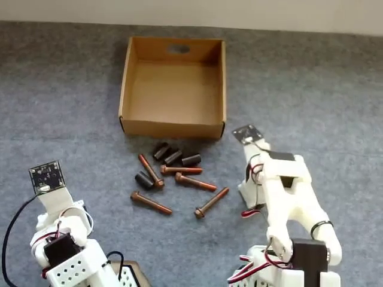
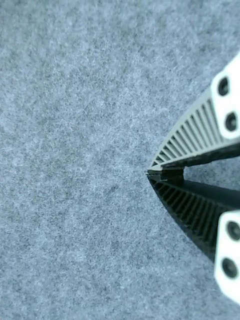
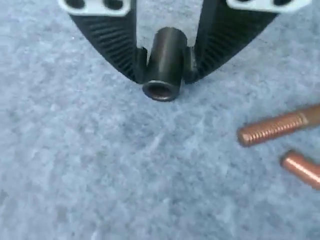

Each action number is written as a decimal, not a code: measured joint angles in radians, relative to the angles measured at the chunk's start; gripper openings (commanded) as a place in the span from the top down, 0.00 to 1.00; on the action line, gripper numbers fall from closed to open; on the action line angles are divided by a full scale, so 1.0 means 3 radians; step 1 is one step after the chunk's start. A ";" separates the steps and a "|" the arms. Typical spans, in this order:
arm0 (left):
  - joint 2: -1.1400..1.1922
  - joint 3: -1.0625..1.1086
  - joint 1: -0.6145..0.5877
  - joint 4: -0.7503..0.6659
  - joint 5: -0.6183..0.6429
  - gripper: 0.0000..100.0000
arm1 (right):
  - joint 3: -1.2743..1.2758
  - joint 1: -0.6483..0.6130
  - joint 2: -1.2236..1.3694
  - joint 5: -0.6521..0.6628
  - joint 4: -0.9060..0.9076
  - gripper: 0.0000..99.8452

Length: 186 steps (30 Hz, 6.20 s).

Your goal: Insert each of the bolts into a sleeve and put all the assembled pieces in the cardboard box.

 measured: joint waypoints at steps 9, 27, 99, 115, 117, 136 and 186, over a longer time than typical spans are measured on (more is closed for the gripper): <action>0.0000 0.0000 0.0000 0.0000 0.0000 0.99 | 0.0138 0.0036 -0.0015 0.0358 -0.0148 0.99; 0.0000 0.0000 0.0000 0.0000 0.0000 0.99 | 0.0593 -0.0762 -0.2383 -0.0839 0.0143 0.99; 0.2368 -0.1642 0.0849 -0.0956 0.0460 0.84 | 0.2138 -0.0936 -0.3227 -0.1703 -0.1366 0.99; 0.2552 -0.1355 0.2291 -0.0547 0.1816 0.79 | 0.2138 -0.0936 -0.3227 -0.1703 -0.1366 0.99; 0.2552 -0.1345 0.2435 -0.0547 0.1816 0.79 | 0.2138 -0.0936 -0.3227 -0.1703 -0.1366 0.99; 0.2552 -0.0849 0.2598 -0.1079 0.1841 0.79 | 0.2138 -0.0936 -0.3227 -0.1703 -0.1366 0.99; 0.2552 -0.0767 0.2363 -0.1437 0.0552 0.93 | 0.2138 -0.0936 -0.3227 -0.1703 -0.1366 0.99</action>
